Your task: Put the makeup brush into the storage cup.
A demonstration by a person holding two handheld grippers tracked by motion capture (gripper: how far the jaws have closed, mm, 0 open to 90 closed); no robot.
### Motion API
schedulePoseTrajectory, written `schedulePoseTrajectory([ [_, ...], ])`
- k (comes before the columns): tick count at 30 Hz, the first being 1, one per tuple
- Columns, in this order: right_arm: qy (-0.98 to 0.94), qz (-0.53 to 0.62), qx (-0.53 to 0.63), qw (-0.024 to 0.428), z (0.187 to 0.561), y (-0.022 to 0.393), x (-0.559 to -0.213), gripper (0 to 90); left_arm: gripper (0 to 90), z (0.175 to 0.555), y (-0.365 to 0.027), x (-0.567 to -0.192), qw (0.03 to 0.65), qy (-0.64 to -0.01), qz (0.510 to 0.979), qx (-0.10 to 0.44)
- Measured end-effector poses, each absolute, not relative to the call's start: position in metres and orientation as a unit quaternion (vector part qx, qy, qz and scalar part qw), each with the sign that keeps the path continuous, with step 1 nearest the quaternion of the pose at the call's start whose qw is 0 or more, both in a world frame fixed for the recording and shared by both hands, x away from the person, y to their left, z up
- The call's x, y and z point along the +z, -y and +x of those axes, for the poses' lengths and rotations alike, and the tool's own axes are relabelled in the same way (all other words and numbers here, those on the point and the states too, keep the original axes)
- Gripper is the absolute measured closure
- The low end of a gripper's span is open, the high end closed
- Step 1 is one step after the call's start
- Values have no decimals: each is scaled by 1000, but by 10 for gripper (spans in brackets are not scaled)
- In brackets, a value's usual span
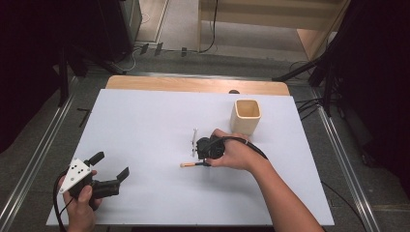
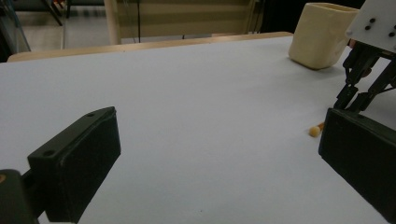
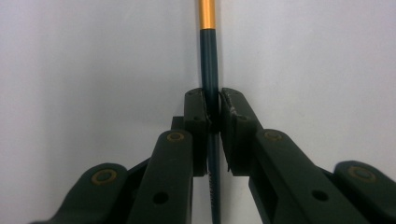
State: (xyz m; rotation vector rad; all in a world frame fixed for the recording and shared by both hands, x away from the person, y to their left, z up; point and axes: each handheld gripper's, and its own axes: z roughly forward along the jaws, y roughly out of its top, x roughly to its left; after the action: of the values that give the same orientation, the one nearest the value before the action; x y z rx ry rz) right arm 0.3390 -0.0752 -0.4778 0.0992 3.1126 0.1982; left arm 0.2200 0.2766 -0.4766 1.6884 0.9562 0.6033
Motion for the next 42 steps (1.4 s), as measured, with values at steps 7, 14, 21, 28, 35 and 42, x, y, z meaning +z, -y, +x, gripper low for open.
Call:
schedulePoseTrajectory([
  [7, -995, 60, 74, 10, 338, 77, -479, 843, 0, 220, -277, -477, 527, -400, 707, 250],
  [14, -995, 68, 69, 12, 338, 77, -478, 847, 0, 220, -277, -477, 527, -401, 706, 250],
  [21, -990, 83, 114, 23, 333, 91, -476, 848, 0, 221, -277, -477, 526, -399, 708, 250],
  [28, -973, 124, 190, 35, 329, 111, -464, 847, 0, 221, -275, -477, 526, -398, 709, 250],
  [35, -955, 151, 251, 57, 326, 125, -454, 847, 0, 221, -273, -477, 526, -398, 709, 249],
  [42, -927, 181, 319, 80, 322, 140, -443, 847, 0, 221, -274, -477, 527, -399, 708, 248],
])
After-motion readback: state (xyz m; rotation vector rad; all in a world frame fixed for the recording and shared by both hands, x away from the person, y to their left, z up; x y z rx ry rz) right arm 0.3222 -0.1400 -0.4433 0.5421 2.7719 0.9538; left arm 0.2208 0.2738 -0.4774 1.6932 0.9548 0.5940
